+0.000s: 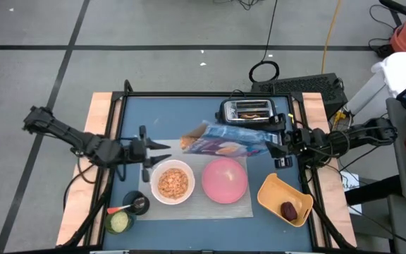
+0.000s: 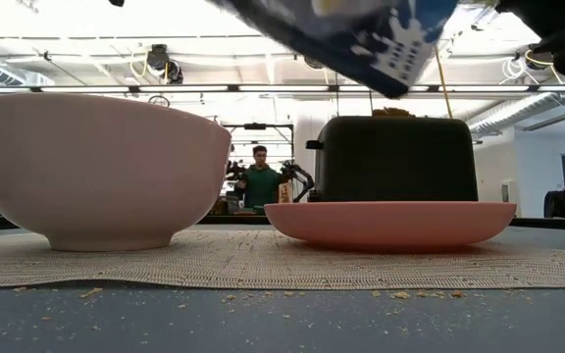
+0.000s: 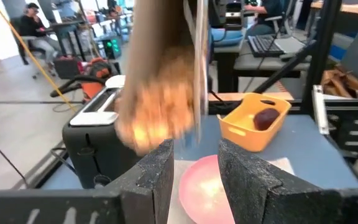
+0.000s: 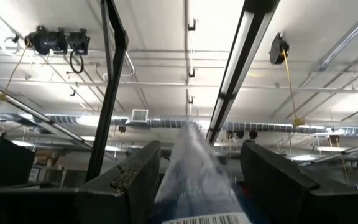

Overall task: Arrange a breakfast setting
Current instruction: Pour the cereal into the white bowl, then put the toasted bread on the pink plate

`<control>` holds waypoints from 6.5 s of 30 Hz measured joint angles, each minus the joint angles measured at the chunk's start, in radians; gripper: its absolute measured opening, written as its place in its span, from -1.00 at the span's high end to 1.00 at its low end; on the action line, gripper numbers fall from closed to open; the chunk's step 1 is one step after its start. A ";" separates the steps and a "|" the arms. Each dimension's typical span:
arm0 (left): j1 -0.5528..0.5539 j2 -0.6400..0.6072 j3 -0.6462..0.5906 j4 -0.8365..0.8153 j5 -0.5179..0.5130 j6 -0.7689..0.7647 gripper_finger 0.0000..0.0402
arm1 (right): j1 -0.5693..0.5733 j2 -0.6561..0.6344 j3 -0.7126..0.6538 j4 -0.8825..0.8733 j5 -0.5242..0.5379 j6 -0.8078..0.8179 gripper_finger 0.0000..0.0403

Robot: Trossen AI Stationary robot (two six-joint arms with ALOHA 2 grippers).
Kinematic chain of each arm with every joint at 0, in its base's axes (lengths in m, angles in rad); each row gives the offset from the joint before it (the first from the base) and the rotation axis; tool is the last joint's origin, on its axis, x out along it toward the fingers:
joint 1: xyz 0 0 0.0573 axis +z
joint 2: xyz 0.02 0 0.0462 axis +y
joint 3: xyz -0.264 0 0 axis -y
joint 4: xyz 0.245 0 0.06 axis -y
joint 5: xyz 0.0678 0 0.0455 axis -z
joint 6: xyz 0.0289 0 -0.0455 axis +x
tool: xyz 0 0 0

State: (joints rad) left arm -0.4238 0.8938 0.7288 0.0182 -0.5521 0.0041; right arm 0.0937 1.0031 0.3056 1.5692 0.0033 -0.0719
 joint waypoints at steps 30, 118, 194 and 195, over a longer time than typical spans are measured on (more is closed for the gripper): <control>0.114 0.277 0.000 0.063 0.180 -0.136 0.35 | 0.000 0.005 0.002 -0.213 0.000 0.060 0.11; 0.536 -0.220 -0.001 0.010 0.176 0.166 1.00 | -0.002 0.005 0.001 -0.273 0.026 0.113 -0.51; 1.006 0.377 0.563 -0.763 0.426 0.176 0.04 | -0.002 0.005 0.001 -0.298 0.026 0.109 -0.51; 1.006 0.377 0.563 -0.758 0.426 0.176 0.01 | -0.002 0.005 0.001 -0.298 0.026 0.109 -0.51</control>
State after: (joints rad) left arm 0.5819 1.2705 1.2919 -0.7396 -0.1265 0.1802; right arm 0.0914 1.0084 0.3069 1.2709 0.0296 0.0368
